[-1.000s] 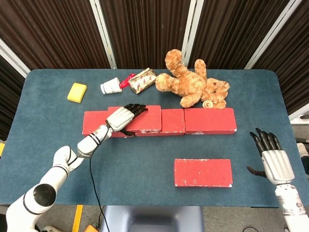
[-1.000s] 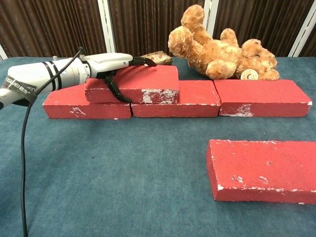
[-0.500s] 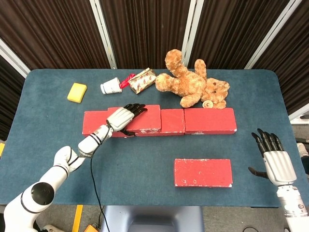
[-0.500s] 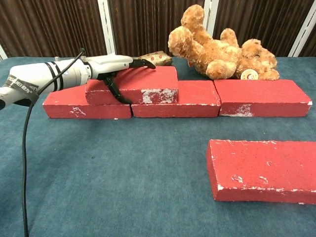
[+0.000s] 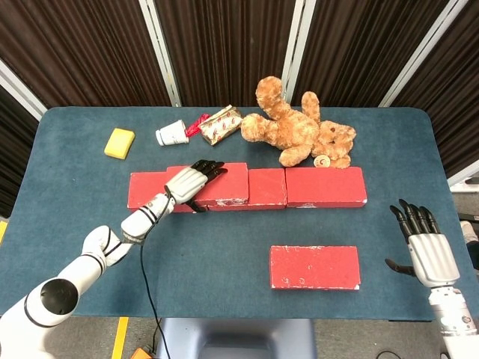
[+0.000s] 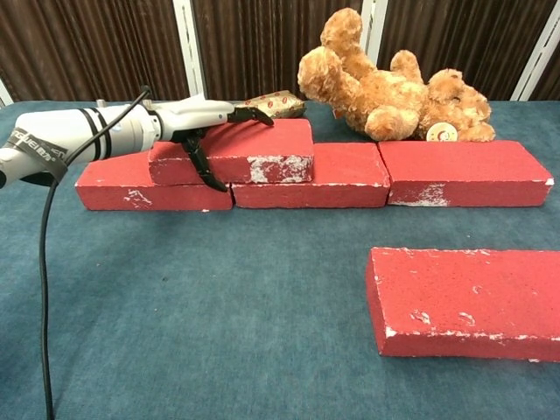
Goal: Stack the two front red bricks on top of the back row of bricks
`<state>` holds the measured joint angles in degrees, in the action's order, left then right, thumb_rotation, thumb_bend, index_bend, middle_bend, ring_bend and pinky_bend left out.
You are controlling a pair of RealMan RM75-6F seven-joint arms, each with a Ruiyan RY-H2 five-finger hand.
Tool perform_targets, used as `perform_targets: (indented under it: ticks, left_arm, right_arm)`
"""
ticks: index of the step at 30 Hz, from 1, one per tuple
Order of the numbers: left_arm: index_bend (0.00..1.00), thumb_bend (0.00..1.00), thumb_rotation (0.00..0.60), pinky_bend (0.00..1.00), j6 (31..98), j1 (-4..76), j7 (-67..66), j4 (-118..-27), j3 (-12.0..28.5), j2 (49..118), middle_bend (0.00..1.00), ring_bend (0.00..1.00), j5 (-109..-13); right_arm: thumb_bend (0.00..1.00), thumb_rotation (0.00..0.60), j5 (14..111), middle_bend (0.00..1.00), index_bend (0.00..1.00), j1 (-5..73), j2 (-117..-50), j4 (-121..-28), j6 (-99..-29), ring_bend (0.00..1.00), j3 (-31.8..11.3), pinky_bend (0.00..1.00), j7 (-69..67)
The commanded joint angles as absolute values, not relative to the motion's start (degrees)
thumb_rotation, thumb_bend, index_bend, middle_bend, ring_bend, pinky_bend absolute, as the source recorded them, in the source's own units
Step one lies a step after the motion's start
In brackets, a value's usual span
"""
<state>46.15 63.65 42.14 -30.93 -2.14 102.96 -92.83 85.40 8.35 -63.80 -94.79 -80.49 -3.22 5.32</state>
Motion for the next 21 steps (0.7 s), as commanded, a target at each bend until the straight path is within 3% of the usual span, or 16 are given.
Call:
perform_targets:
  ticks: [1,21]
  left_arm:
    - [0.0,0.0,0.6,0.04,45.9,63.7,41.9,-32.7,-2.1,101.8,0.0,0.0,-92.6]
    - [0.0,0.0,0.6,0.02,48.7,63.3,38.4,-38.7,0.1,99.4,0.0,0.0,-91.1]
  right_arm:
    - [0.1,0.6,85.3,0.0,0.0,8.3,-63.9,-94.9,-80.5,0.0,-3.3,0.0,5.6]
    - [0.1,0.6,85.6,0.0,0.0,8.1,-63.8,-95.1,-80.9,0.0,-3.2,0.0,5.8]
